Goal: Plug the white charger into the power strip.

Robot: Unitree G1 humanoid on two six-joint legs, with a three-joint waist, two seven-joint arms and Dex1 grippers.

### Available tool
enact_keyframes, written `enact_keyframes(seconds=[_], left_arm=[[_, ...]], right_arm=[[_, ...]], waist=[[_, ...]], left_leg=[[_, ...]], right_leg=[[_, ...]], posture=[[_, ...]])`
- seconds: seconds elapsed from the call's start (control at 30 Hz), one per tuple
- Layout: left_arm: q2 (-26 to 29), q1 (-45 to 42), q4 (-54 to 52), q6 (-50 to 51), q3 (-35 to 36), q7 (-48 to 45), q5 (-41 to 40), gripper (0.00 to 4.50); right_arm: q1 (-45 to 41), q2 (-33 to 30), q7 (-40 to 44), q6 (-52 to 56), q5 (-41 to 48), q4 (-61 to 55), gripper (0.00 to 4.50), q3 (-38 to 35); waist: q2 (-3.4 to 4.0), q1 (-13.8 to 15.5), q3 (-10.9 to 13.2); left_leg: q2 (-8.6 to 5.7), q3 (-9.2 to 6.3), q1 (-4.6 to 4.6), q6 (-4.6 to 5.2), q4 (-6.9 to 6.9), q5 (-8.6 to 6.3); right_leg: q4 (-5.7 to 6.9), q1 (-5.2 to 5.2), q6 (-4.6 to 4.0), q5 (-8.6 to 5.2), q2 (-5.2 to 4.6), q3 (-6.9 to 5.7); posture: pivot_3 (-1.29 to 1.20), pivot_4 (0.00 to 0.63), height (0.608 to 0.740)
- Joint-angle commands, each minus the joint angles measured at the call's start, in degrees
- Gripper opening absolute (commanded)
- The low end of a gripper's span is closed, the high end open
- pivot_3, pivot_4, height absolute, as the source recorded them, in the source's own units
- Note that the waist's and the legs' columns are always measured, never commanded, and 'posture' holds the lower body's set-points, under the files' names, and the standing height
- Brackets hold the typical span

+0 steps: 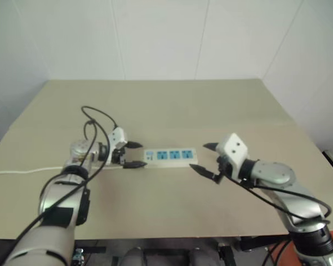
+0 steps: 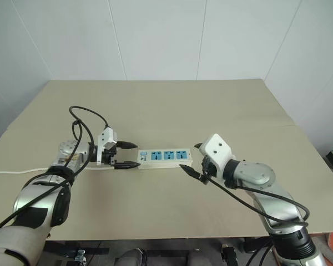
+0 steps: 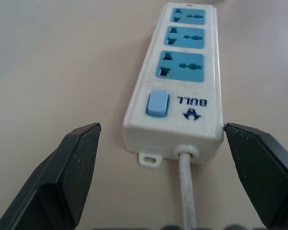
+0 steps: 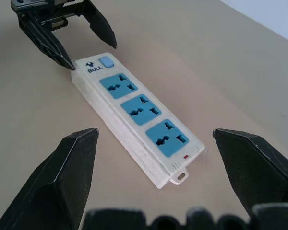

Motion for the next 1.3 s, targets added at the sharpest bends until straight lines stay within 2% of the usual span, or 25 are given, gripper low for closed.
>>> enact_keyframes(seconds=[0.03, 0.27, 0.57, 0.6, 0.73, 0.93, 1.07, 1.2, 1.3], left_arm=[[-1.13, -2.09, 0.32, 0.52, 0.70, 3.43, 1.64, 4.47], [-3.27, -2.57, 0.95, 5.91, 1.10, 5.87, 3.77, 4.47], [-5.39, -1.17, 0.96, 7.35, 1.51, 9.64, 5.44, 4.47], [-5.58, -1.14, 0.93, 7.60, 1.99, 9.46, 5.08, 4.09], [-6.42, -1.75, 0.60, 8.64, 4.34, 6.68, 3.13, 3.28], [-4.99, -3.27, -0.55, 6.99, 4.41, 4.76, 3.41, 3.28], [-3.18, -2.11, -3.29, 1.93, 2.10, 7.27, 5.04, 3.28], [-1.27, 4.08, -13.71, 6.35, 0.34, 2.50, 2.94, 3.28], [-0.67, 14.44, -35.21, 20.13, 0.24, 2.42, -1.62, 3.28]], right_arm=[[0.25, -0.53, -0.44, 1.07, 1.28, -3.17, 4.50, -2.09], [1.76, -0.66, -1.34, 3.94, 2.48, -6.96, 4.50, -3.41], [3.66, -0.99, -3.05, 6.07, 3.21, -9.41, 4.50, -4.32], [3.59, -1.05, -3.12, 6.02, 3.09, -9.25, 4.50, -4.23], [3.21, -0.84, -3.15, 5.53, 2.85, -8.54, 4.50, -3.77], [1.80, 0.53, -3.19, 3.35, 1.85, -5.98, 4.50, -1.51], [1.23, 2.61, -3.98, 1.64, 1.00, -3.95, 4.50, -0.32], [1.88, 4.19, -3.99, -0.75, 0.11, -2.22, 4.50, 1.25], [1.62, 4.91, -3.37, -2.29, -0.11, -1.01, 4.50, 2.04]], waist=[[0.00, 0.00, 0.00], [0.00, -0.10, 0.00], [-0.01, 0.03, 0.00], [-0.01, 0.02, 0.00], [-0.02, 0.06, 0.01], [-0.02, -0.03, 0.01], [-0.04, -0.06, 0.02], [-0.02, -0.13, 0.01], [0.00, -0.55, 0.00]], left_leg=[[0.00, 0.00, 0.00, 0.00, 0.00, 0.00], [-0.01, -0.01, 0.01, 0.00, 0.00, 0.00], [-0.03, -0.02, 0.01, 0.00, 0.02, 0.00], [-0.03, -0.02, 0.01, 0.00, 0.02, 0.00], [-0.04, -0.03, 0.00, 0.00, 0.02, 0.00], [-0.04, -0.03, -0.01, 0.00, -0.01, 0.00], [-0.03, -0.03, 0.00, 0.00, -0.01, 0.00], [-0.03, -0.02, 0.00, 0.00, -0.04, 0.00], [-0.01, 0.01, 0.03, 0.00, -0.14, 0.00]], right_leg=[[0.00, 0.00, 0.00, 0.00, 0.00, 0.00], [0.01, 0.00, 0.01, 0.00, 0.01, 0.00], [0.01, 0.03, 0.03, 0.00, -0.01, 0.00], [0.01, 0.03, 0.05, -0.01, -0.01, 0.00], [0.00, 0.03, 0.04, 0.00, -0.01, 0.00], [-0.03, 0.01, 0.04, 0.00, -0.01, 0.00], [-0.01, 0.01, 0.04, 0.00, -0.01, 0.00], [-0.02, 0.01, 0.04, 0.00, -0.01, 0.01], [-0.02, 0.01, 0.03, 0.00, -0.03, 0.05]], posture=[[0.00, 0.150, 0.740], [0.00, 0.150, 0.740], [0.00, 0.150, 0.740], [0.00, 0.150, 0.740], [0.00, 0.150, 0.740], [0.00, 0.150, 0.740], [0.00, 0.150, 0.740], [0.00, 0.150, 0.740], [0.00, 0.150, 0.740]])
